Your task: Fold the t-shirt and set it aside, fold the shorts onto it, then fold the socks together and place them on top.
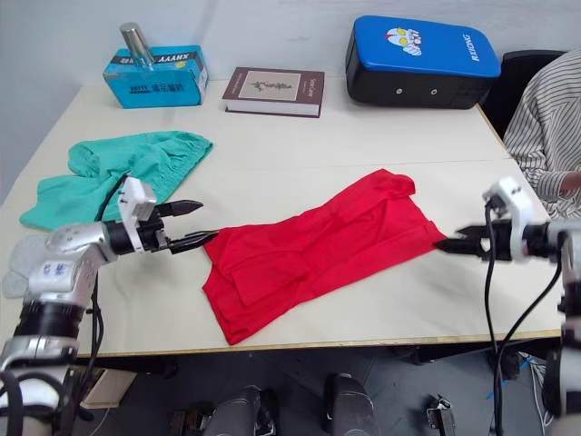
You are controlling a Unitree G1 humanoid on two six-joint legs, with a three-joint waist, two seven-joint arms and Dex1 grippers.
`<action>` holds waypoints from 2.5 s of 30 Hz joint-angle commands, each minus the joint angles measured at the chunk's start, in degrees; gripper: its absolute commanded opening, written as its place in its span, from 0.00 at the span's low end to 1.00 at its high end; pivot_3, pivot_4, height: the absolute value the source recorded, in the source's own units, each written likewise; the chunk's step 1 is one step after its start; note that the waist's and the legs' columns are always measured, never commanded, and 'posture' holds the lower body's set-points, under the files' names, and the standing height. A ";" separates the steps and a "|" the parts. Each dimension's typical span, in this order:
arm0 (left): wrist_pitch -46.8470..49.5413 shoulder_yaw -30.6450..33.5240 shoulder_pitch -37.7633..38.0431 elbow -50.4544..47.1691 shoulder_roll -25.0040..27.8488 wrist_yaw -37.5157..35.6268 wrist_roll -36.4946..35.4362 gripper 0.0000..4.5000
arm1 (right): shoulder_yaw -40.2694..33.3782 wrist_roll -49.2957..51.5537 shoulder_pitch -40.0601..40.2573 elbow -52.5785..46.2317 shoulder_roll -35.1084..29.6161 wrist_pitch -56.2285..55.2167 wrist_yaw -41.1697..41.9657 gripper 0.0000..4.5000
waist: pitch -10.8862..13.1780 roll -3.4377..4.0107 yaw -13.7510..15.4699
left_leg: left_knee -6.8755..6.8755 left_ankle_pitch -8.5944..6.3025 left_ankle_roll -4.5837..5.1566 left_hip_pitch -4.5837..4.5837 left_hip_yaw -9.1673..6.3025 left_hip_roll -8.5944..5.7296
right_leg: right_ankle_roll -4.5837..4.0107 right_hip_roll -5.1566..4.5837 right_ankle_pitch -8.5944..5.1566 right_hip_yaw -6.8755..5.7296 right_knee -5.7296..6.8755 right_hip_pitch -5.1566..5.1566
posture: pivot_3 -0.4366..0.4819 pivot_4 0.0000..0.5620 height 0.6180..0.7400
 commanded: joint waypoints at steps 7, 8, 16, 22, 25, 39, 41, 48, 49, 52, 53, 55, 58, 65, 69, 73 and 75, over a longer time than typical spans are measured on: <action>-6.61 -6.20 -15.73 25.53 -5.88 -10.39 8.99 1.00 | -14.50 7.32 10.41 -26.79 15.35 28.63 -21.61 1.00 | -0.05 -0.11 0.05 | 0.09 -0.11 0.04 -0.29 0.04 -0.02 | -0.03 -0.03 -0.01 0.01 0.13 -0.36 | 0.48 0.27 1.00; -6.62 -6.86 -16.59 27.02 -6.69 -11.08 9.90 1.00 | -14.58 7.27 10.49 -27.02 16.98 28.86 -23.40 1.00 | -0.11 -0.21 0.07 | 0.10 -0.11 0.04 -0.31 0.04 -0.02 | -0.04 0.02 -0.02 -0.02 0.12 -0.37 | 0.48 0.27 1.00; -8.37 -8.08 -17.15 31.71 -9.31 -14.93 13.48 0.96 | -13.21 5.46 5.22 -19.66 25.19 22.86 -34.91 1.00 | -0.71 -1.25 -0.93 | 0.16 -0.14 0.00 -0.04 0.19 0.16 | -0.06 0.52 -0.02 0.11 0.17 -0.21 | 0.48 0.27 1.00; -7.69 -6.18 -14.39 29.17 -9.66 -15.48 12.47 0.59 | -10.24 4.58 -0.19 -8.41 27.91 11.89 -39.50 0.70 | -0.83 -1.43 -1.65 | 0.16 -0.15 -0.02 -0.03 0.17 0.17 | -0.10 0.16 -0.01 0.19 0.22 -0.20 | 0.48 0.27 1.00; -5.21 -3.87 -11.36 24.96 -9.58 -15.23 10.17 0.37 | -7.44 4.35 -2.81 -3.34 28.65 6.85 -39.55 0.45 | -0.83 -1.43 -1.92 | 0.15 -0.15 -0.02 -0.01 0.20 0.17 | -0.12 0.15 -0.03 0.20 0.29 -0.21 | 0.48 0.27 1.00; 18.61 13.56 23.56 -32.22 -12.77 12.44 -3.48 0.00 | 4.07 -2.18 -21.97 23.97 29.46 -25.02 -34.37 0.01 | -0.53 -0.94 -3.48 | 0.05 -0.10 -0.10 0.00 0.30 0.20 | -0.15 0.18 -0.05 0.49 0.57 -0.37 | 0.48 0.27 1.00; 18.76 15.80 29.30 -40.40 -16.22 19.11 -3.89 0.00 | 5.00 -3.90 -27.02 31.06 30.97 -29.94 -35.24 0.01 | -0.39 -0.71 -3.22 | 0.02 -0.10 -0.10 0.00 0.40 0.20 | -0.15 0.17 -0.05 0.59 0.58 -0.44 | 0.48 0.27 1.00; 21.34 17.77 44.33 -62.30 -25.91 35.80 -4.84 0.00 | 5.20 -7.21 -37.09 46.14 38.14 -41.79 -42.60 0.01 | -0.34 -0.62 -2.60 | 0.02 -0.10 -0.10 -0.05 0.49 0.17 | -0.15 0.16 -0.05 0.73 0.47 -0.52 | 0.48 0.27 1.00; 21.64 16.66 46.57 -64.57 -26.61 36.48 -5.10 0.00 | 5.10 -7.29 -37.61 47.14 38.96 -42.57 -43.39 0.01 | -0.33 -0.62 -2.38 | 0.02 -0.11 -0.09 -0.05 0.51 0.15 | -0.15 0.14 -0.05 0.76 0.47 -0.52 | 0.48 0.27 1.00; 21.29 13.68 51.76 -68.24 -28.22 38.40 -4.70 0.00 | 5.37 -7.98 -37.68 49.10 40.14 -44.42 -44.01 0.01 | -0.32 -0.60 -1.82 | 0.03 -0.12 -0.07 -0.05 0.53 0.14 | -0.16 0.13 -0.05 0.78 0.41 -0.53 | 0.48 0.27 1.00; 21.21 13.13 52.75 -68.60 -28.29 38.68 -4.79 0.00 | 5.34 -8.06 -37.56 49.50 40.16 -44.88 -43.69 0.01 | -0.31 -0.59 -1.67 | 0.03 -0.13 -0.06 -0.05 0.53 0.14 | -0.16 0.13 -0.05 0.78 0.40 -0.53 | 0.48 0.27 1.00; 23.10 13.01 53.54 -68.84 -28.12 39.59 -6.39 0.00 | 5.39 -8.24 -37.37 49.88 39.77 -44.67 -42.04 0.10 | -0.31 -0.57 -1.51 | 0.06 -0.14 -0.04 -0.08 0.53 0.14 | -0.16 0.13 -0.05 0.78 0.41 -0.56 | 0.48 0.27 1.00; 24.22 13.75 53.02 -68.50 -25.39 39.02 -7.62 0.18 | 6.82 -8.60 -36.78 48.04 38.05 -42.30 -35.13 0.29 | -0.30 -0.57 -1.56 | 0.05 -0.15 -0.03 -0.07 0.53 0.14 | -0.16 0.13 -0.05 0.78 0.42 -0.56 | 0.48 0.27 1.00; 33.19 24.02 50.55 -58.71 -3.21 22.72 -17.98 0.68 | 15.78 -5.40 -24.50 20.95 23.79 -20.82 -7.21 0.83 | -0.24 -0.46 -0.94 | 0.01 -0.16 -0.04 -0.11 0.41 0.17 | -0.27 0.11 -0.11 0.70 0.42 -0.62 | 0.48 0.27 1.00; 36.96 26.14 43.44 -50.09 4.93 16.28 -23.37 0.95 | 17.13 2.85 -14.75 -1.19 17.58 -5.50 -1.34 1.00 | -0.19 -0.32 -1.01 | -0.01 -0.25 -0.09 -0.12 0.37 0.17 | -0.32 0.01 -0.14 0.54 0.40 -0.63 | 0.48 0.27 1.00; 43.93 20.24 26.20 -37.91 8.37 15.49 -25.13 0.99 | 16.72 13.09 -1.68 -24.67 15.82 9.89 -3.42 1.00 | -0.20 -0.35 -0.15 | -0.13 -0.25 -0.22 -0.11 0.19 0.19 | -0.40 0.00 -0.19 0.34 0.45 -0.63 | 0.48 0.27 1.00; 43.25 14.83 18.09 -31.86 6.45 15.98 -22.09 0.99 | 15.88 15.18 2.44 -30.50 18.14 14.55 -8.02 1.00 | -0.20 -0.35 0.02 | -0.22 -0.21 -0.29 -0.10 0.16 0.16 | -0.42 0.01 -0.20 0.28 0.44 -0.62 | 0.48 0.27 1.00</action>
